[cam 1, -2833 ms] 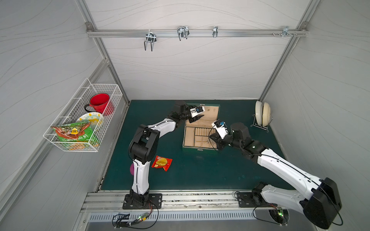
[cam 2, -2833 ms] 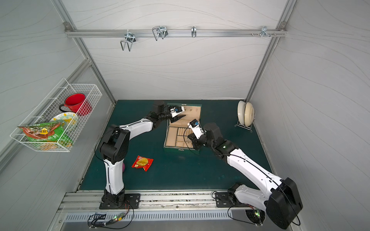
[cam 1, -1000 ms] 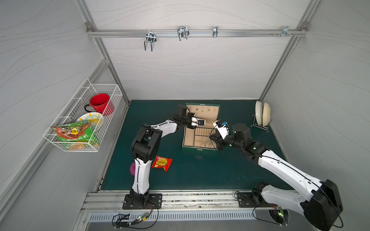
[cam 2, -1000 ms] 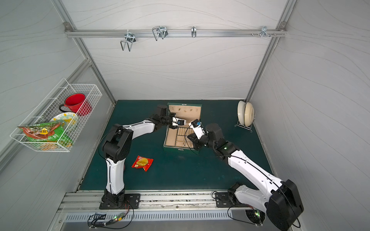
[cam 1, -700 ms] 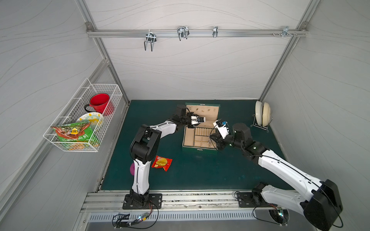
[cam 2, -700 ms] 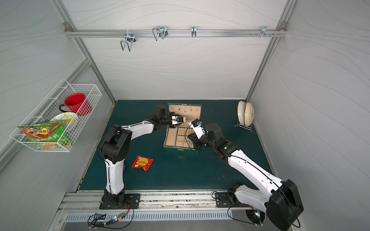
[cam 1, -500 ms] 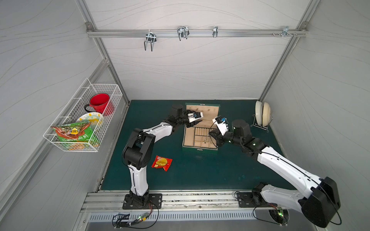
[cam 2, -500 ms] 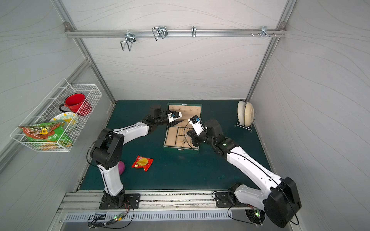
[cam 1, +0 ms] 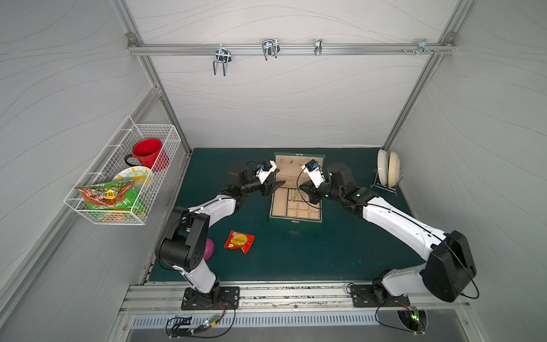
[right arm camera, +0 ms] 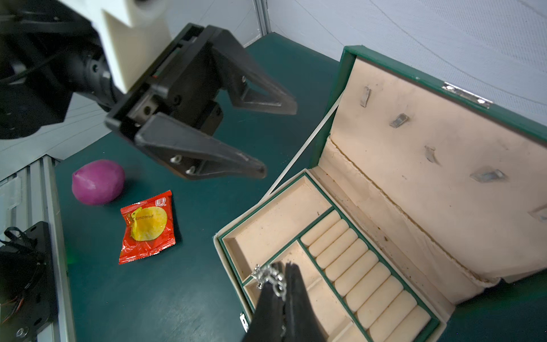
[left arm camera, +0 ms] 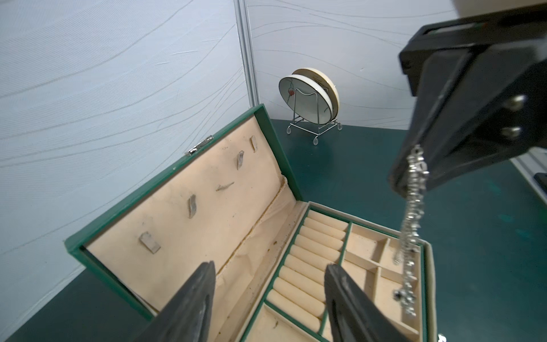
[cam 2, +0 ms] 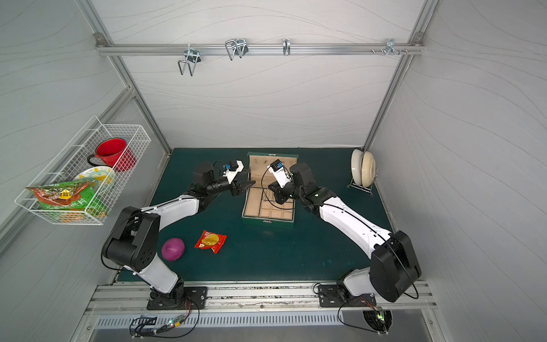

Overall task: Put jewelry chain into jewelry box
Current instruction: Hang the necklace on the jewelry box clasp.

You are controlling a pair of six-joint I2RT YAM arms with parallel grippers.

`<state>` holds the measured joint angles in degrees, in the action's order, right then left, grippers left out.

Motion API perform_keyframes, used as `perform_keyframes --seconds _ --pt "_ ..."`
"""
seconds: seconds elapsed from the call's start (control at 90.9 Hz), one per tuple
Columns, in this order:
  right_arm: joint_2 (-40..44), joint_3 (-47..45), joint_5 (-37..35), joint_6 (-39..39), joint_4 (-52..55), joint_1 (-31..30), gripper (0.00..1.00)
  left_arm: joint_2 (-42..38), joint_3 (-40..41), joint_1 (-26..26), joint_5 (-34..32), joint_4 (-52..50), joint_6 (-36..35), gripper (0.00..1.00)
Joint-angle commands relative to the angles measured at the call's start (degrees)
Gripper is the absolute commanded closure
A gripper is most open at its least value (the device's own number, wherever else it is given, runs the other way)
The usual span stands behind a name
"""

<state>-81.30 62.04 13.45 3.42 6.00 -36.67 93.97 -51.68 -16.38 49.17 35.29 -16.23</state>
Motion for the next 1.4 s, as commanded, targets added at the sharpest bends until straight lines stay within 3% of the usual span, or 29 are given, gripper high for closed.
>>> perform_keyframes --seconds 0.0,0.165,0.649,1.387 --pt "-2.7 2.9 -0.6 1.5 -0.9 0.4 1.0 -1.8 0.2 -0.2 5.2 6.5 7.0 0.37" --pt "-7.3 5.4 -1.0 2.1 -2.2 0.6 1.0 -0.3 -0.8 -0.2 5.9 3.8 5.9 0.37" --pt "-18.7 8.3 0.7 4.1 -11.9 4.3 1.0 1.3 -1.2 0.7 -1.6 -0.3 2.9 0.36" --pt "-24.7 11.3 2.6 9.4 -18.3 7.6 1.0 3.1 -2.3 0.7 -2.4 -1.9 1.9 0.36"
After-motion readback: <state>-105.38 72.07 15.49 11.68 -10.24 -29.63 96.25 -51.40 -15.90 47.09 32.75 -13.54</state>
